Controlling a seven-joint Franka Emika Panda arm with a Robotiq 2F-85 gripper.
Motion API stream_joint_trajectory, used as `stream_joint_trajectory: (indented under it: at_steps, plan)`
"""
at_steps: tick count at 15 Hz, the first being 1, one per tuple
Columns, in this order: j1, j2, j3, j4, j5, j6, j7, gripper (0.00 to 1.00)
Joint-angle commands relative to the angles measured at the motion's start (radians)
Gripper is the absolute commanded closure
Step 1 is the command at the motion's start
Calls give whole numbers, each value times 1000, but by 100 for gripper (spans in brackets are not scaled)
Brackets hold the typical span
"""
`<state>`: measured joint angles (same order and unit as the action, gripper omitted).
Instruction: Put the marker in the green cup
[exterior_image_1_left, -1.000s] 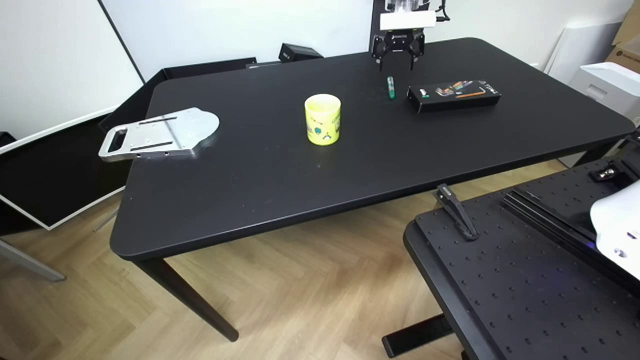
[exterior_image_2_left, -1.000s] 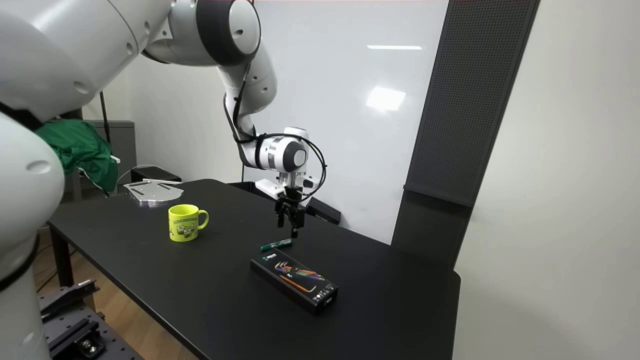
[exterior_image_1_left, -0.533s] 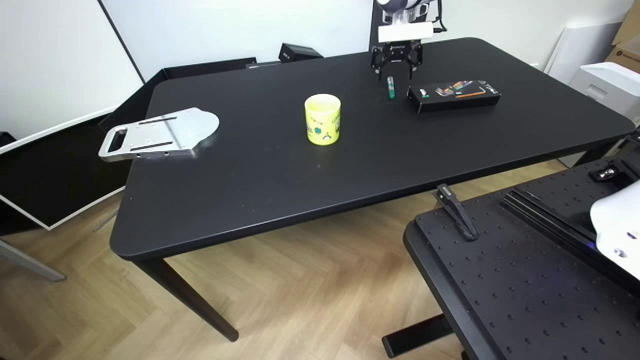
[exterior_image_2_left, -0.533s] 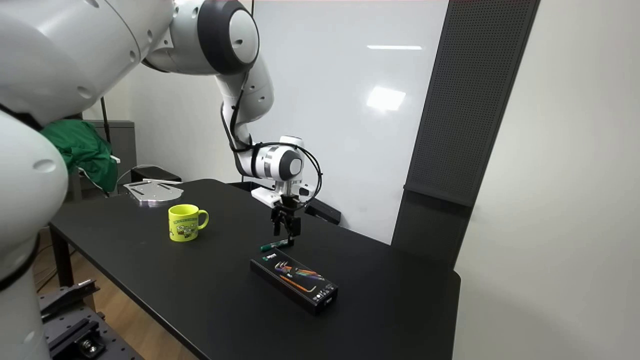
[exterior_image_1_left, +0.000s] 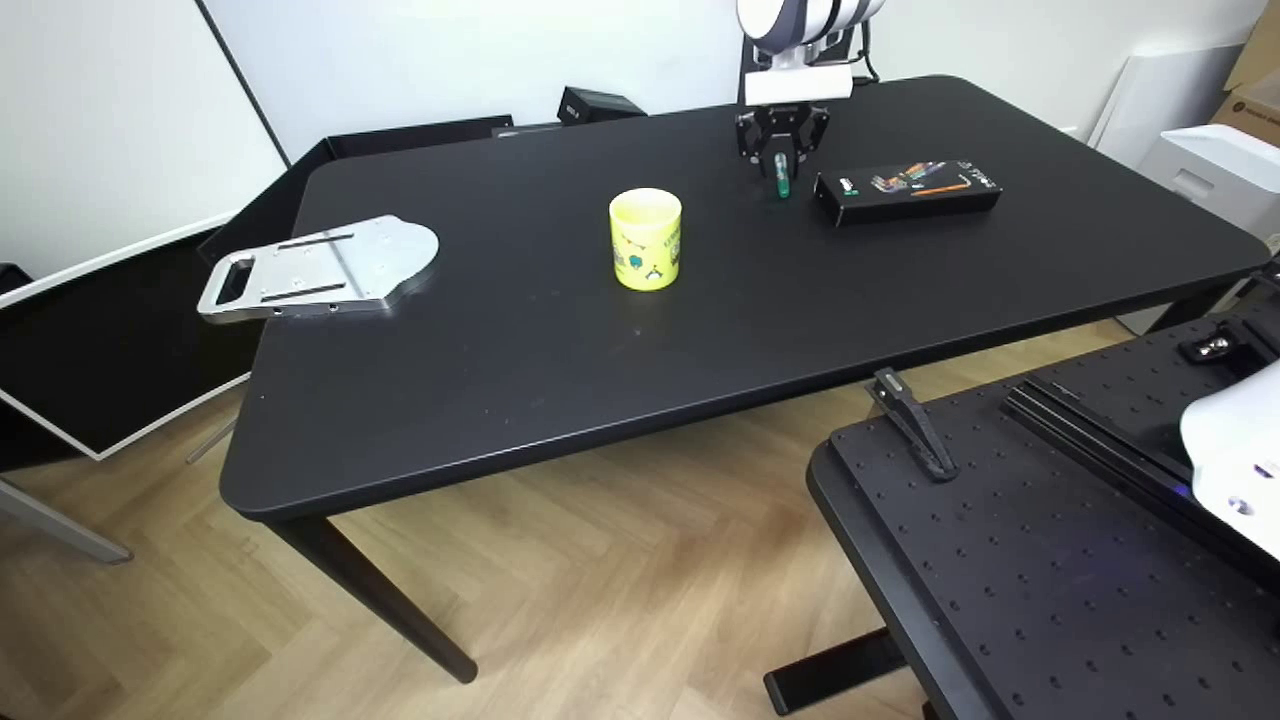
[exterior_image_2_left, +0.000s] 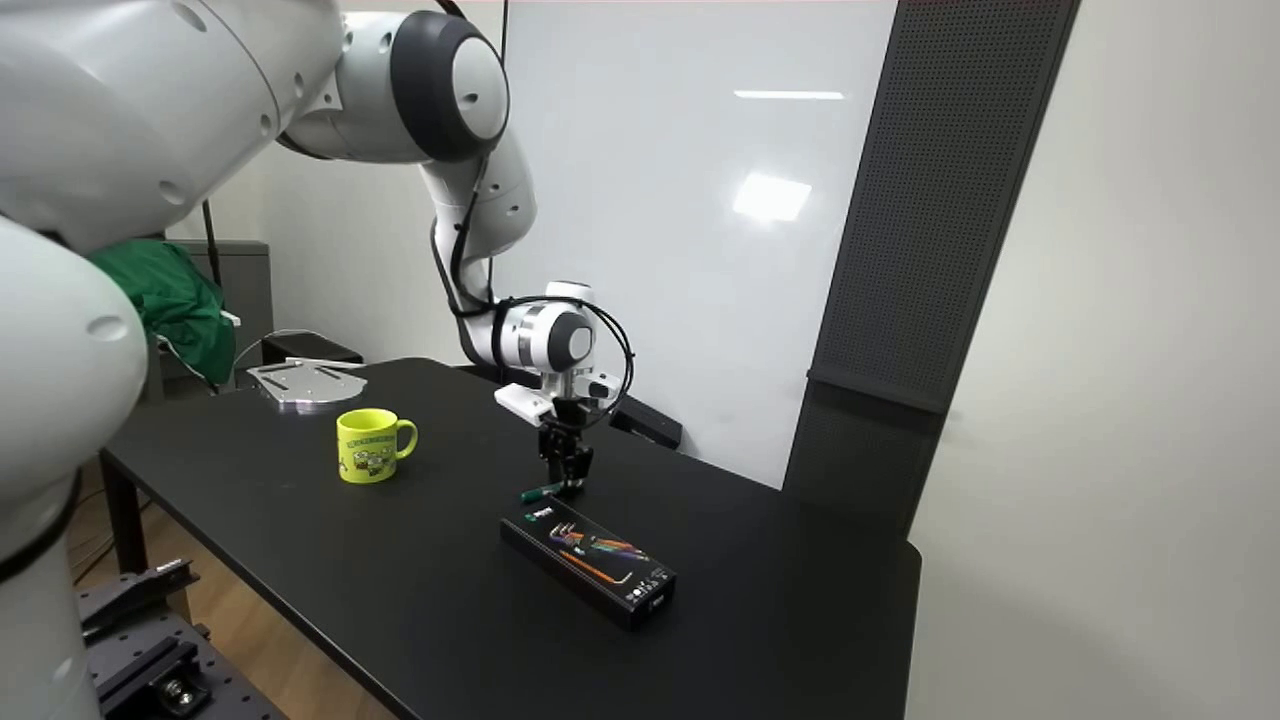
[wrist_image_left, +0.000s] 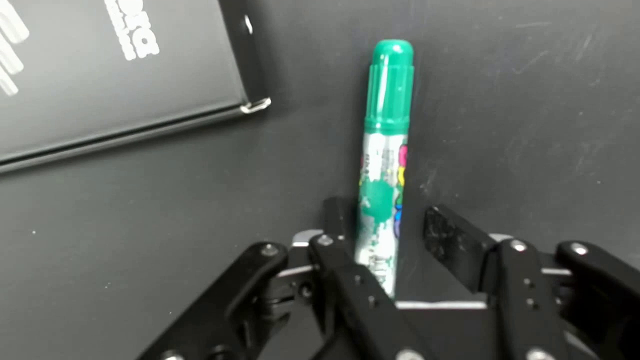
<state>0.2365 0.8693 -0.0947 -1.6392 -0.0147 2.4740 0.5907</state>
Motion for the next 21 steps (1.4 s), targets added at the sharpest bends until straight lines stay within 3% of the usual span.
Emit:
stream_joint_trajectory:
  at_steps: [1, 3, 4, 6, 7, 8, 21]
  plan:
    - [37, 4, -38, 28, -4, -18, 53, 82]
    - [61, -7, -60, 36, -20, -29, 79, 97]
    - [65, -12, -63, 41, -24, -34, 81, 99]
    - [71, -33, -54, 48, -15, -50, 79, 95]
    - [51, -6, -42, 38, -12, -12, 45, 78]
    - [55, -12, -41, 43, -13, -19, 46, 95]
    - [63, -123, 100, 2, 20, -101, -80, 95]
